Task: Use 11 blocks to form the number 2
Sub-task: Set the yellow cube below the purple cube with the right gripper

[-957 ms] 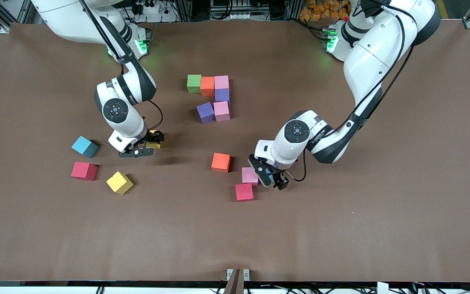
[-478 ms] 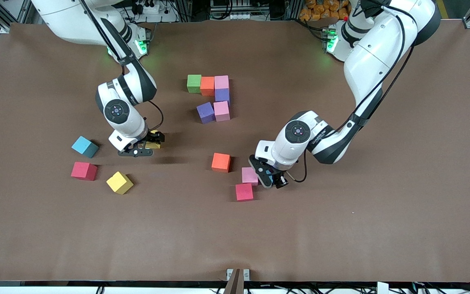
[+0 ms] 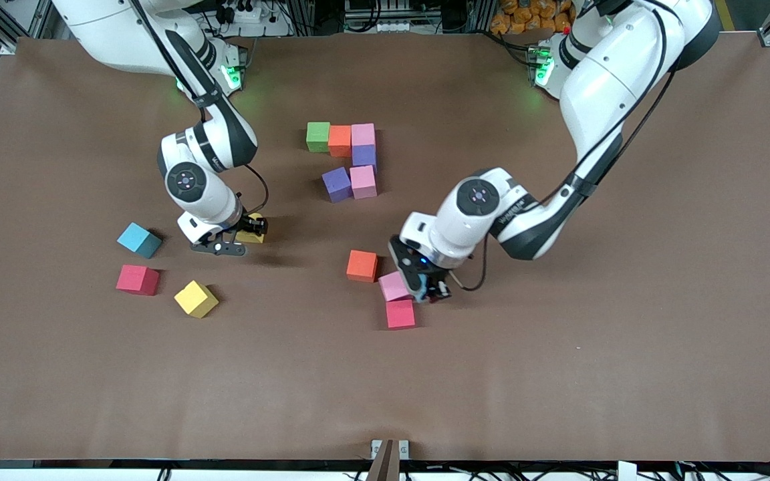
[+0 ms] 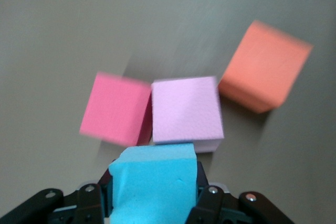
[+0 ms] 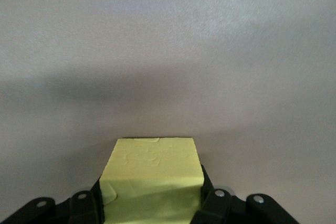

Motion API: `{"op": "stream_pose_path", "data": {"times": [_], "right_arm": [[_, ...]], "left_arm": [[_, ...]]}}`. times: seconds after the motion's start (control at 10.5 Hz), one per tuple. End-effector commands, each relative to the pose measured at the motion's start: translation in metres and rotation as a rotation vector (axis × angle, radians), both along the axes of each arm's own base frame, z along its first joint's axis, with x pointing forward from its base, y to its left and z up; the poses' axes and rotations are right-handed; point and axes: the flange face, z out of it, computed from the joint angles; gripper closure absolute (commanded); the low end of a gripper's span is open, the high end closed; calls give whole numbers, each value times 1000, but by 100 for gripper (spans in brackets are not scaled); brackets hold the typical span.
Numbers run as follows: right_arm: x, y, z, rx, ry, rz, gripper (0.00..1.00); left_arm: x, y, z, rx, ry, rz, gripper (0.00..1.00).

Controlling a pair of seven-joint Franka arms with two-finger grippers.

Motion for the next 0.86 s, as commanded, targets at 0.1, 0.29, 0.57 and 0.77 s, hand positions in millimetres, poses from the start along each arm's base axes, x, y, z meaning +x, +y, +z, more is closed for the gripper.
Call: {"op": "stream_pose_path", "data": {"times": [0.1,0.29,0.57,0.77], "right_arm": [[-12,38,20,5,13,-401,100],[-31,75,21,-37,29,-647,100],[-54,97,19,-88,52,-841,100],[-67,90,26,-102,52,-896,100]], "left_arm": [[-28,-36,42,-31,-22,-81,100],[-42,-55,60,0,19,-106,100],[-49,-60,64,52,47,-125,100],[-35,-43,70,48,51,-117,100]]}}
